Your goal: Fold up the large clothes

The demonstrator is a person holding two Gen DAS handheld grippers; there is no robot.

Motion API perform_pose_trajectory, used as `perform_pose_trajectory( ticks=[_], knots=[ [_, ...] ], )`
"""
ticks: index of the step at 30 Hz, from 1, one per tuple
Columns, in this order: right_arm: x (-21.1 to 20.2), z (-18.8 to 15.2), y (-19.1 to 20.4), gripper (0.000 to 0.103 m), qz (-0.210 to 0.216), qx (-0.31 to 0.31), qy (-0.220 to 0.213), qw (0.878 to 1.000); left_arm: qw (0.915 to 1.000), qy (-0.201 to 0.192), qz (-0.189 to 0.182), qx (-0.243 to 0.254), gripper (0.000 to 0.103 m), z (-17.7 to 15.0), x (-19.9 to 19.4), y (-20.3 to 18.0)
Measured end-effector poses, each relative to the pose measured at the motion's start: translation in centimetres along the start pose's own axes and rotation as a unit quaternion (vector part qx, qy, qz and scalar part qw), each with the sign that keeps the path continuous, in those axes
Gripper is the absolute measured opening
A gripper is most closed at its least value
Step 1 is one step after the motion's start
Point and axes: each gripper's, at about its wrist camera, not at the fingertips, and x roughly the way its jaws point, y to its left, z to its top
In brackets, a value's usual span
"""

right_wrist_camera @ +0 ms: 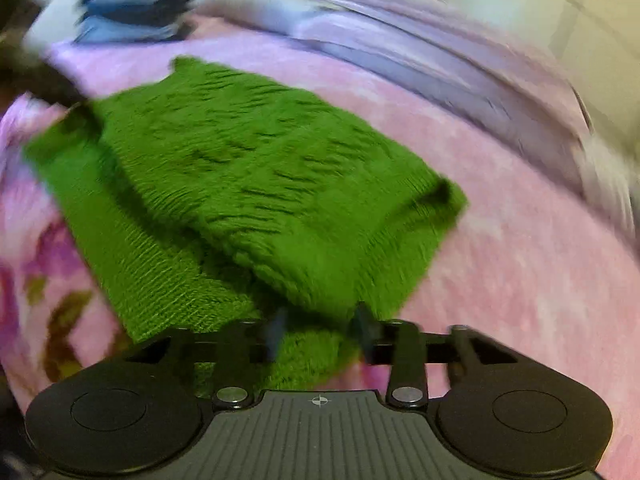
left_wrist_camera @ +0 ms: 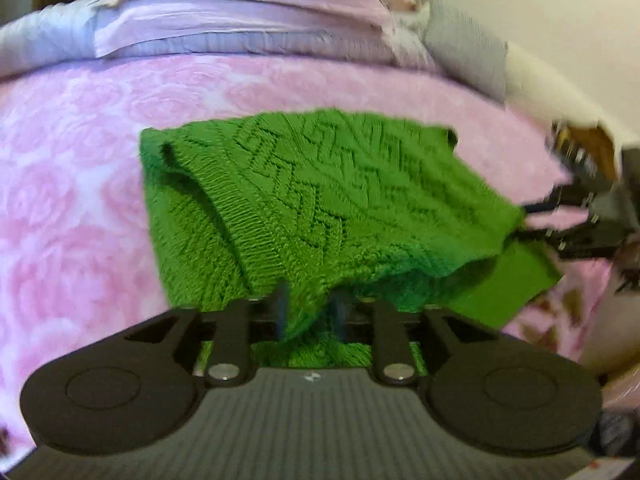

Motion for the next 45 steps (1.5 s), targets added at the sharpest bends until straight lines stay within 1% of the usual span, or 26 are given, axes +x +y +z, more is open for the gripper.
perform_pose_trajectory(
  ticks=[1,4,6,8,10,12,14,16,18,20,22,23,24,25,26,27,28,29,32,34,36,38,39,40,43,45],
  knots=[
    [-0.3,0.0,-0.8,0.046,0.004,0.036,-0.002,0.999,0.9999,-0.007,-0.007,-0.008,0.045,-0.4,-0.8,0.0],
    [-1.6,-0.1,-3.7,0.046,0.049,0.159,-0.026,0.986,0.9969,-0.032,-0.063,-0.035,0.045,-1.0,-3.1,0.6],
    [-2.1,-0.7,-5.4,0.046,0.084,0.25,-0.056,0.963,0.9898,-0.048,-0.113,-0.072,0.045,-1.4,-3.9,1.2],
    [-1.9,-1.3,-6.7,0.046,0.123,0.339,-0.079,0.929,0.9796,-0.063,-0.157,-0.108,0.045,-2.2,-3.7,1.5],
    [-1.3,-1.9,-7.0,0.046,0.159,0.403,-0.092,0.896,0.9704,-0.078,-0.183,-0.137,0.045,-3.1,-3.2,1.7],
    [-0.9,-2.2,-7.1,0.046,0.183,0.438,-0.094,0.875,0.9585,-0.083,-0.205,-0.18,0.045,-4.0,-2.5,2.3],
    [-0.2,-2.2,-7.1,0.046,0.183,0.466,-0.07,0.863,0.9478,-0.079,-0.202,-0.233,0.045,-4.9,-1.5,2.9],
    [0.5,-2.4,-6.9,0.046,0.179,0.497,-0.045,0.848,0.9456,-0.085,-0.191,-0.249,0.045,-5.1,-1.5,2.6],
    [1.0,-2.6,-7.1,0.046,0.181,0.537,-0.043,0.823,0.9408,-0.089,-0.182,-0.272,0.048,-4.9,-1.6,2.4],
    [1.8,-2.4,-7.5,0.046,0.184,0.57,-0.046,0.8,0.9235,-0.092,-0.181,-0.326,0.049,-5.2,-1.1,2.9],
    [2.5,-2.0,-7.6,0.045,0.167,0.59,-0.044,0.789,0.9051,-0.093,-0.179,-0.374,0.048,-5.6,-0.3,3.5],
    [2.9,-2.0,-7.8,0.045,0.162,0.603,-0.049,0.78,0.8997,-0.096,-0.175,-0.388,0.048,-5.6,-0.1,3.5],
    [3.1,-2.1,-8.0,0.043,0.159,0.614,-0.052,0.772,0.8997,-0.099,-0.169,-0.39,0.042,-5.5,0.0,3.5],
    [3.2,-2.0,-8.1,0.039,0.152,0.62,-0.054,0.768,0.8997,-0.097,-0.157,-0.395,0.035,-5.3,0.2,3.4],
    [3.3,-1.9,-8.0,0.018,0.142,0.617,-0.054,0.772,0.8981,-0.094,-0.151,-0.402,0.031,-5.1,0.3,3.5],
    [3.3,-1.6,-7.9,0.007,0.124,0.601,-0.051,0.788,0.8991,-0.09,-0.142,-0.404,0.015,-4.9,0.5,3.5],
    [3.2,-1.5,-7.7,0.006,0.115,0.587,-0.049,0.8,0.9018,-0.081,-0.13,-0.404,0.0,-4.7,0.7,3.6],
    [2.9,-1.4,-7.5,0.006,0.113,0.578,-0.056,0.807,0.9072,-0.078,-0.121,-0.395,0.0,-4.5,0.6,3.6],
    [1.1,-1.2,-6.8,0.006,0.097,0.557,-0.078,0.821,0.9364,-0.096,-0.077,-0.329,0.0,-3.7,-1.9,2.7],
    [0.2,-1.2,-6.6,0.006,0.105,0.559,-0.084,0.818,0.9349,-0.106,-0.083,-0.328,0.0,-4.7,-3.4,2.7],
    [0.4,-1.2,-6.1,0.006,0.105,0.549,-0.075,0.826,0.9332,-0.103,-0.08,-0.335,0.0,-5.5,-3.8,2.6],
    [0.8,-1.9,-5.6,0.006,0.094,0.552,-0.065,0.826,0.9253,-0.096,-0.058,-0.362,0.019,-5.9,-3.7,2.8],
    [1.0,-2.3,-5.4,0.007,0.095,0.56,-0.063,0.821,0.9184,-0.094,-0.06,-0.379,0.041,-6.0,-3.4,3.1],
    [1.1,-2.6,-5.3,0.009,0.093,0.569,-0.062,0.814,0.9128,-0.094,-0.056,-0.393,0.057,-5.9,-3.1,3.2],
    [0.9,-3.1,-5.4,0.018,0.1,0.583,-0.069,0.803,0.8999,-0.093,-0.051,-0.423,0.063,-5.3,-1.7,3.5],
    [0.8,-3.4,-5.5,0.019,0.099,0.582,-0.07,0.804,0.8991,-0.09,-0.043,-0.426,0.061,-4.8,-0.8,3.4]
  ],
)
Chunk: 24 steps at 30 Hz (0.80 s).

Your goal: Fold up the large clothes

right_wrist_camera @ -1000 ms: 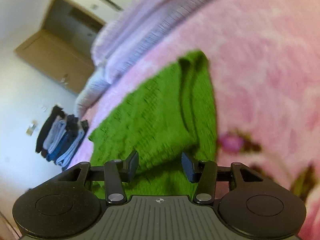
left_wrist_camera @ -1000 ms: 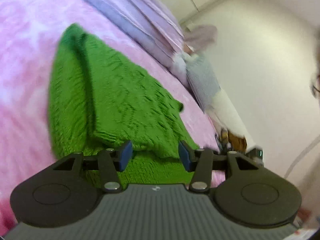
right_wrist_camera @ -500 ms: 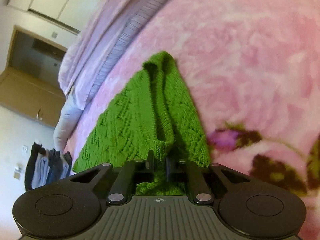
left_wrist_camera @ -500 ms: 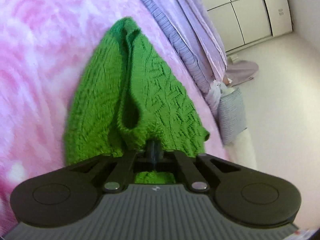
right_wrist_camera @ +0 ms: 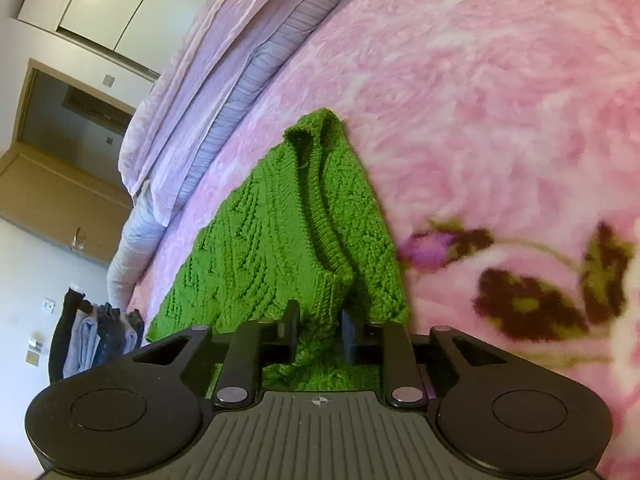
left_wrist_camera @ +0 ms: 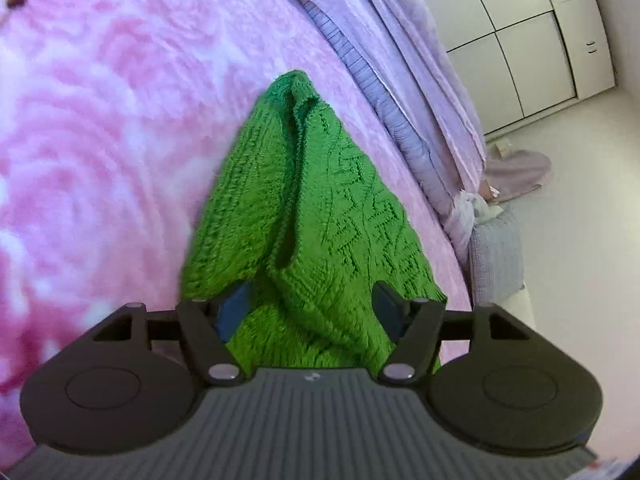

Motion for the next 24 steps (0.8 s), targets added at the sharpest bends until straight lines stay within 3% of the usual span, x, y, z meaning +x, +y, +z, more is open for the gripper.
perform_pose_trajectory(
  ticks=[2,4,5,11,17,19,21,23,24],
  knots=[
    [-0.1,0.0,-0.2,0.019,0.004,0.001,0.0,1.0,0.9998,-0.002,0.017,0.008,0.053,0.0,0.7,-0.6],
    [-0.1,0.0,0.0,0.014,0.001,-0.014,0.002,1.0,0.9981,-0.01,0.045,0.04,0.01,0.0,0.9,-1.5],
    [-0.1,0.0,0.3,0.007,-0.003,-0.025,0.001,1.0,0.9963,-0.019,0.055,0.063,0.005,0.0,0.7,-1.8],
    [-3.1,-0.4,1.6,0.005,0.008,-0.06,-0.02,0.998,0.9875,-0.047,0.048,0.142,0.004,-1.7,-3.4,-2.1],
    [-4.9,-2.0,0.7,0.005,-0.002,-0.059,-0.023,0.998,0.9834,-0.045,0.054,0.167,0.004,-4.0,-4.0,-1.3],
    [-5.1,-2.1,1.0,0.005,-0.006,-0.072,-0.032,0.997,0.9785,-0.049,0.059,0.192,0.005,-4.4,-3.9,-1.8],
    [-4.5,-2.3,1.4,0.005,-0.026,-0.095,-0.028,0.995,0.9684,-0.051,0.087,0.228,0.01,-4.9,-3.2,-1.8],
    [-2.9,-3.4,1.5,0.005,-0.06,-0.138,-0.004,0.989,0.9617,-0.053,0.1,0.249,0.012,-5.3,-3.0,-1.7],
    [-3.0,-3.9,2.0,0.009,-0.063,-0.171,-0.013,0.983,0.9594,-0.051,0.103,0.257,0.015,-5.2,-3.2,-2.1]
  ],
)
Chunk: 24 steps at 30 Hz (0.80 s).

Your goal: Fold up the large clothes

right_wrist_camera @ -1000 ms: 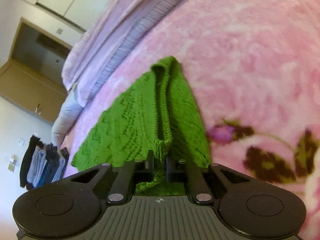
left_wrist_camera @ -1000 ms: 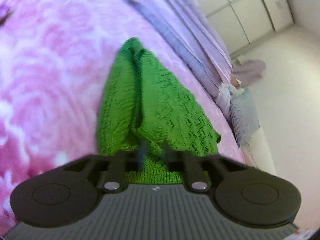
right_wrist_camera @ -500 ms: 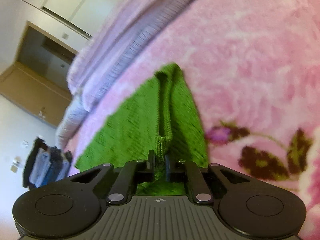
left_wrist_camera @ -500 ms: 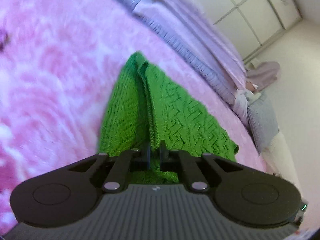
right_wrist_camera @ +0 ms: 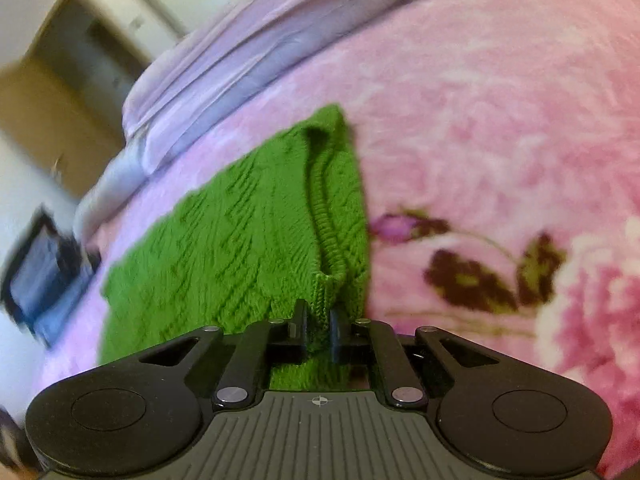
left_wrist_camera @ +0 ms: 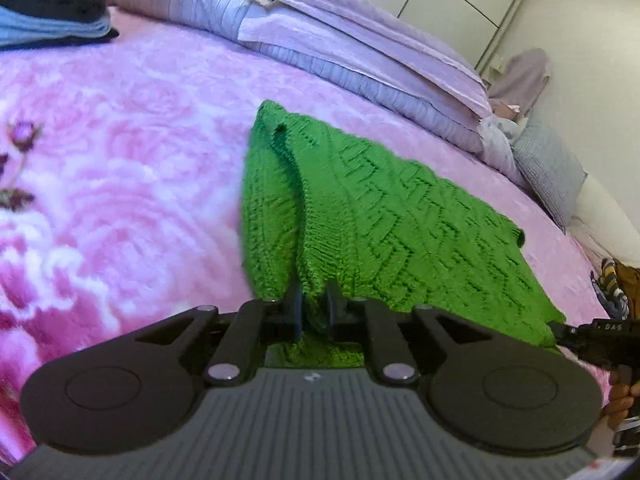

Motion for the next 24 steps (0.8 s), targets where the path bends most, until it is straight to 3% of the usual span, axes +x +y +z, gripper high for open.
perform_pose_trajectory(
  ticks=[2,4,6,10,15,18,20,22,24],
  knots=[
    [-0.5,0.3,1.5,0.018,-0.016,-0.072,0.01,0.997,0.9998,-0.003,0.01,0.017,0.015,0.8,-0.9,-0.2],
    [-1.2,1.2,2.4,0.033,-0.029,-0.108,0.008,0.994,0.9994,-0.01,0.02,0.027,0.016,2.1,-1.6,-0.2],
    [-1.8,2.8,2.8,0.036,-0.034,-0.129,-0.016,0.991,0.9982,-0.025,0.035,0.041,0.016,4.3,-1.4,-0.1],
    [0.9,6.6,4.5,0.036,-0.051,-0.194,-0.06,0.978,0.9939,-0.051,0.044,0.087,0.016,8.9,2.4,-1.7],
    [8.4,9.9,7.0,0.036,-0.065,-0.269,-0.092,0.957,0.9872,-0.055,0.048,0.142,0.016,12.8,9.6,-4.3],
    [13.1,10.5,5.6,0.035,-0.079,-0.272,-0.084,0.956,0.9829,-0.027,0.071,0.167,0.017,12.2,13.5,-3.8],
    [16.2,10.0,3.7,0.035,-0.095,-0.262,-0.032,0.96,0.981,-0.003,0.087,0.174,0.015,10.8,15.5,-2.3],
    [16.6,9.0,2.7,0.035,-0.085,-0.277,-0.057,0.955,0.9841,-0.023,0.07,0.162,0.015,10.1,15.1,-1.2],
    [15.7,9.4,2.8,0.035,-0.09,-0.268,-0.047,0.958,0.9875,-0.018,0.071,0.139,0.014,10.4,14.3,-1.1]
  ],
)
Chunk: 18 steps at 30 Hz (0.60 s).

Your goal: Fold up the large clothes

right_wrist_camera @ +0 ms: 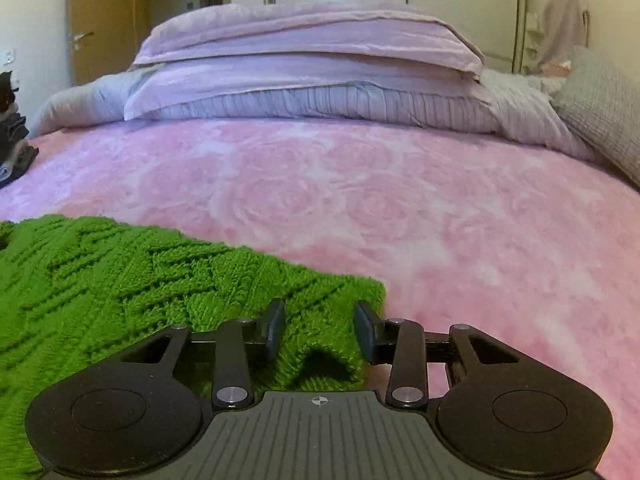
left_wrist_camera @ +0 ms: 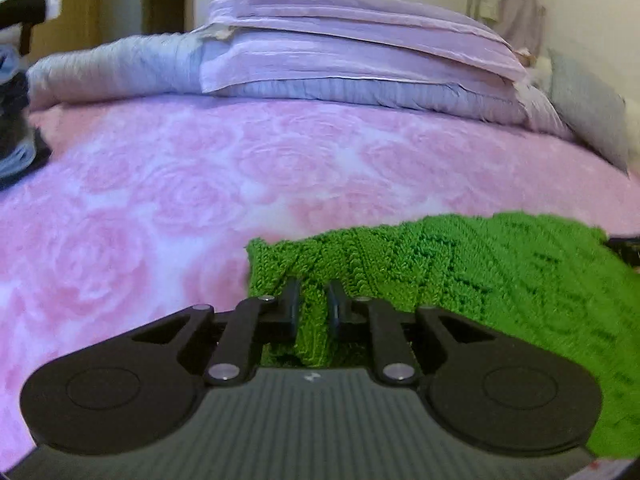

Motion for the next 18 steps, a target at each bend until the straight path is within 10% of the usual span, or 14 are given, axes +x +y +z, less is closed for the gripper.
perform_pose_trajectory(
  ticks=[11,18],
  knots=[
    [-17.4,-4.6,5.6,0.035,0.038,0.028,-0.046,0.998,0.9977,-0.021,-0.065,0.003,0.014,-4.4,-14.8,-4.5],
    [-15.2,-9.0,9.0,0.035,0.009,0.012,0.023,1.0,0.9986,0.032,-0.041,-0.01,0.013,-9.0,-15.0,-6.2]
  ],
)
